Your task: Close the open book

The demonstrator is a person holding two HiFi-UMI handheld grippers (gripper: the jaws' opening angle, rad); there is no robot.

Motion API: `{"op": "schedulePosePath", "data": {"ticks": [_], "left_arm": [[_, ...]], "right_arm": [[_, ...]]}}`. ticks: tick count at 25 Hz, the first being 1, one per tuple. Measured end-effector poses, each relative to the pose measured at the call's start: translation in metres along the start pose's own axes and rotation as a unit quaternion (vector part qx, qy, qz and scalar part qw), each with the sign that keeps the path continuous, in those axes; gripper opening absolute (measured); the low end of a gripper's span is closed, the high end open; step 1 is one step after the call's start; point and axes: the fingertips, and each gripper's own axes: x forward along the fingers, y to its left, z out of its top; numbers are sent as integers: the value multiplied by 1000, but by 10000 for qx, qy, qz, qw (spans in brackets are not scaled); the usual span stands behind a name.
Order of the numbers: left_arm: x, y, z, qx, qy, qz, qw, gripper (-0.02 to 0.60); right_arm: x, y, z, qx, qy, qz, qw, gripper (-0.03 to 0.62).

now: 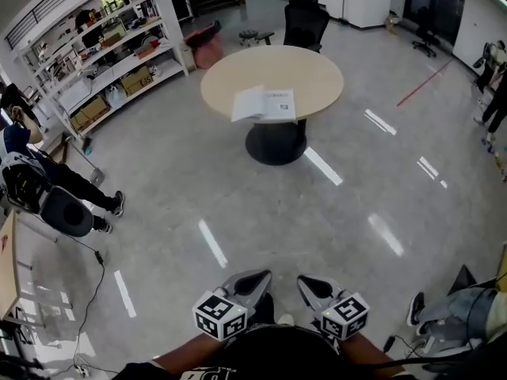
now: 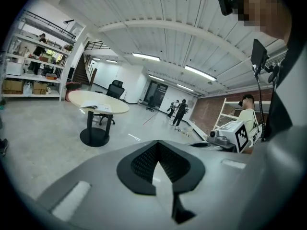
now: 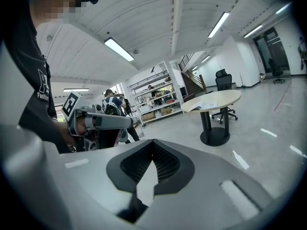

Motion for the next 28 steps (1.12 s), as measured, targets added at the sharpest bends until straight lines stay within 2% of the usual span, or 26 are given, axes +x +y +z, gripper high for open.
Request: {"op": "schedulePosePath", "data": {"ticks": [5, 11, 15, 22, 28], "left_arm": [[25, 42, 27, -90, 57, -162, 9998, 8], [47, 105, 87, -53, -137, -316, 9994, 8], [53, 140, 115, -17, -255, -396, 9989, 8], [59, 204, 142, -1, -378, -394, 9985, 8], [66, 226, 147, -112, -285, -506, 9983, 6]], "right_arm": [[40, -27, 23, 59, 104, -137, 9998, 8], [104, -49, 84, -181, 58, -228, 9996, 8], [138, -63, 112, -298, 53, -318, 9990, 8], [192, -71, 140, -457, 30, -395, 9982, 8], [219, -78, 149, -412, 118, -409, 9982, 8]]}}
